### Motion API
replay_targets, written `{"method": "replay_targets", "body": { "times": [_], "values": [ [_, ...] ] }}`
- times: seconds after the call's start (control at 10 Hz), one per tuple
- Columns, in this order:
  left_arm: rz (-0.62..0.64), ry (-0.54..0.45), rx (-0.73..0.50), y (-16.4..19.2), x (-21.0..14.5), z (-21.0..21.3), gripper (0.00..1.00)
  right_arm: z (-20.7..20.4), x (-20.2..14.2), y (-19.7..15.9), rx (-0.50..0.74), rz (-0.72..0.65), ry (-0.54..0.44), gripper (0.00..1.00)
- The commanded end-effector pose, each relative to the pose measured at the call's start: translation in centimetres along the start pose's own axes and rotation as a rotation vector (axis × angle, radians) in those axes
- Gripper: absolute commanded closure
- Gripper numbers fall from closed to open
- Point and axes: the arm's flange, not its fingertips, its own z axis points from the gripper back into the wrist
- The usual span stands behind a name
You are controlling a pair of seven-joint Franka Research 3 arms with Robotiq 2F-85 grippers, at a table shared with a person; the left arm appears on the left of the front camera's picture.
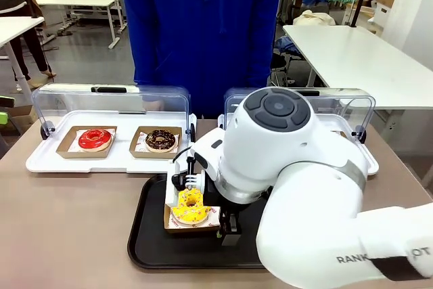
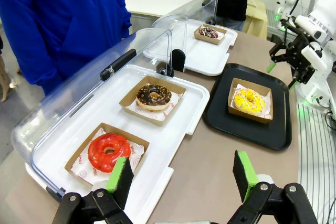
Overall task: Move the third donut from the left to the tray.
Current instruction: Pick up the Paper togo box containing the Donut indicated by the person and place it on the Handle tray.
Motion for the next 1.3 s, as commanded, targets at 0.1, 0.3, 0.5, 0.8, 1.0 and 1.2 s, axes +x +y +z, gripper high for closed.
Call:
{"method": "replay_targets", "body": {
  "times": [0.1,0.3,0.5,0.8,1.0,1.2],
  "values": [
    [-0.013,-0.009,-0.007,-0.1,0.2,0.0,0.0,2.5,-9.9,4.8,0.05,0.044,-0.051,0.0],
    [-0.013,-0.009,-0.007,-0.1,0.2,0.0,0.0,1.0,-0.1,-0.2,-0.002,-0.003,-0.003,0.0],
    [-0.013,-0.009,-0.007,-0.1,0.2,0.0,0.0,1.0,-0.1,-0.2,-0.002,-0.003,-0.003,0.0],
    [-0.013,-0.009,-0.007,-0.1,0.2,0.0,0.0,1.0,-0.1,-0.2,-0.002,-0.003,-0.003,0.0],
    [-0.013,-0.009,-0.007,-0.1,0.2,0.0,0.0,1.0,-0.1,-0.2,-0.002,-0.003,-0.003,0.0],
    [-0.013,-0.009,-0.007,-0.1,0.2,0.0,0.0,1.0,-0.1,-0.2,-0.002,-0.003,-0.003,0.0]
  ]
}}
